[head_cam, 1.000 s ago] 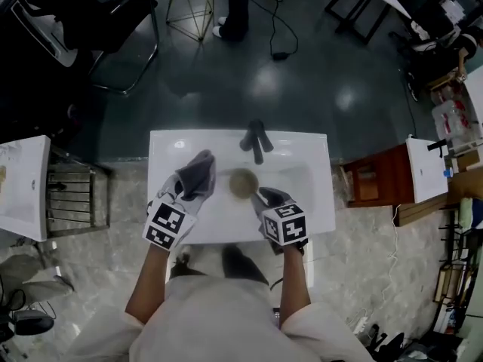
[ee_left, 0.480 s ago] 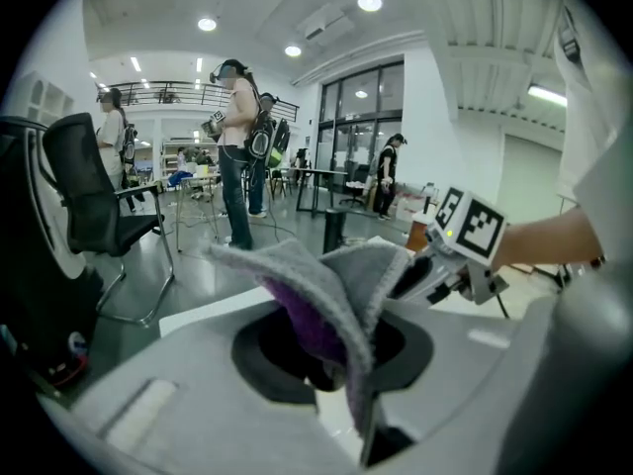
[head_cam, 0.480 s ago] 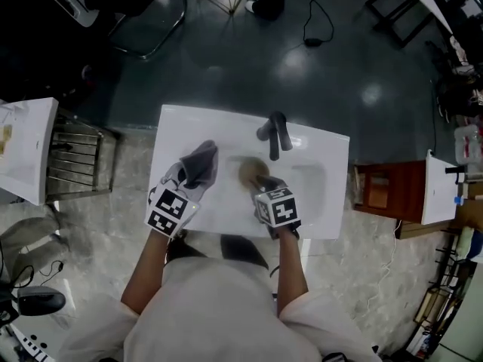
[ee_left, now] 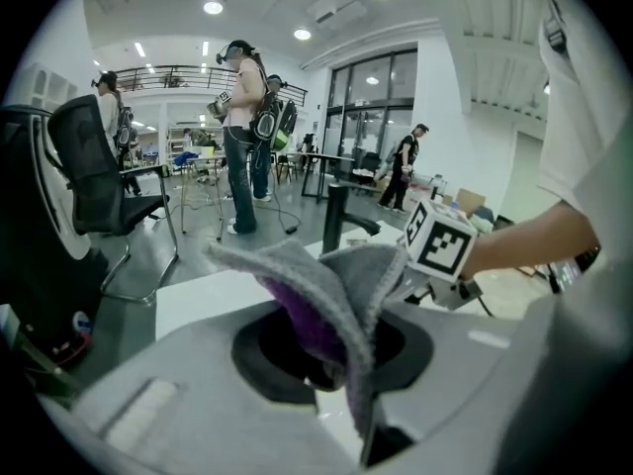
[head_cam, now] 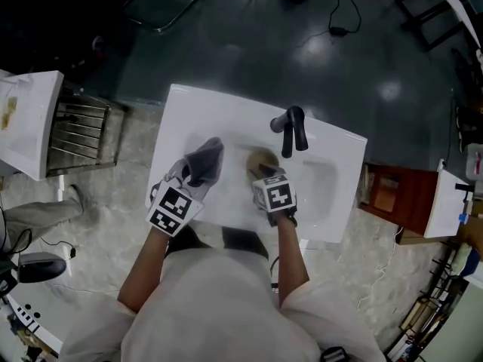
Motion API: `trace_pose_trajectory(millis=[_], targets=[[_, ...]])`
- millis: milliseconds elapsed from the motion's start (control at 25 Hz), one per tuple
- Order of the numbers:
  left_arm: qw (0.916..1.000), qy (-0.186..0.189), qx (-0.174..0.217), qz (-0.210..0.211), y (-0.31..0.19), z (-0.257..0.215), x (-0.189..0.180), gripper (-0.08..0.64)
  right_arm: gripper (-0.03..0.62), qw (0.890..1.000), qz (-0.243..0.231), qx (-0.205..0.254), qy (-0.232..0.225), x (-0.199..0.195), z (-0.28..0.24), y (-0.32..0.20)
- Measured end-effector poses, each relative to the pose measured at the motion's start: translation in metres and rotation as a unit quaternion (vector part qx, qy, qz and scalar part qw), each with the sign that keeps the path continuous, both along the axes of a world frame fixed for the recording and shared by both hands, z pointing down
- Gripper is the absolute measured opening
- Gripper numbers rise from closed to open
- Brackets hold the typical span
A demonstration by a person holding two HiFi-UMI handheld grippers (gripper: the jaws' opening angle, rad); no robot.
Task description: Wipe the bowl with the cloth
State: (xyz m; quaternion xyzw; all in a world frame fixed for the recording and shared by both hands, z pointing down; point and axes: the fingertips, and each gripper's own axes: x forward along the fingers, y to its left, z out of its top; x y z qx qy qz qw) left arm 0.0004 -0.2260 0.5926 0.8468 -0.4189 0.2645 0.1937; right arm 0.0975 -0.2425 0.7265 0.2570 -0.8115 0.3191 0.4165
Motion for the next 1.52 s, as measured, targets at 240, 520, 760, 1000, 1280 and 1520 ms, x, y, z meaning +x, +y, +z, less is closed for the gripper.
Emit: trace_pose_trajectory(millis=[240,520,760,1000,1280,1520], targets=[[0.9999,-0.006,-0.012,-0.006,0.004,0.010,-0.001,0.071,0.173,1.000,-0.009,-0.015,0.012,-0.003,0.040,-0.002],[0.9996,-0.005,-0.024,-0.017,0.014,0.021,-0.006,0.071,0.184,0.999,-0.012,-0.021,0.037,-0.012,0.064,-0.002],[0.9992,-0.004,-0.033,-0.021,0.022,0.030,-0.009,0.071,0.204,0.997,-0.026,-0.039,0.065,-0.016,0.081,0.007],[0.9991,-0.005,-0.036,-0.022,0.031,0.033,-0.018,0.071,0.225,0.993,-0.033,-0.041,0.105,-0.013,0.099,0.013],[0.9990,-0.007,-0.040,-0.022,0.036,0.033,-0.025,0.071,0.200,0.990,-0.005,-0.067,0.125,-0.006,0.111,0.018],[0.9990,-0.008,-0.041,-0.015,0.039,0.034,-0.026,0.071,0.136,0.988,-0.021,-0.059,0.138,-0.005,0.114,0.017]])
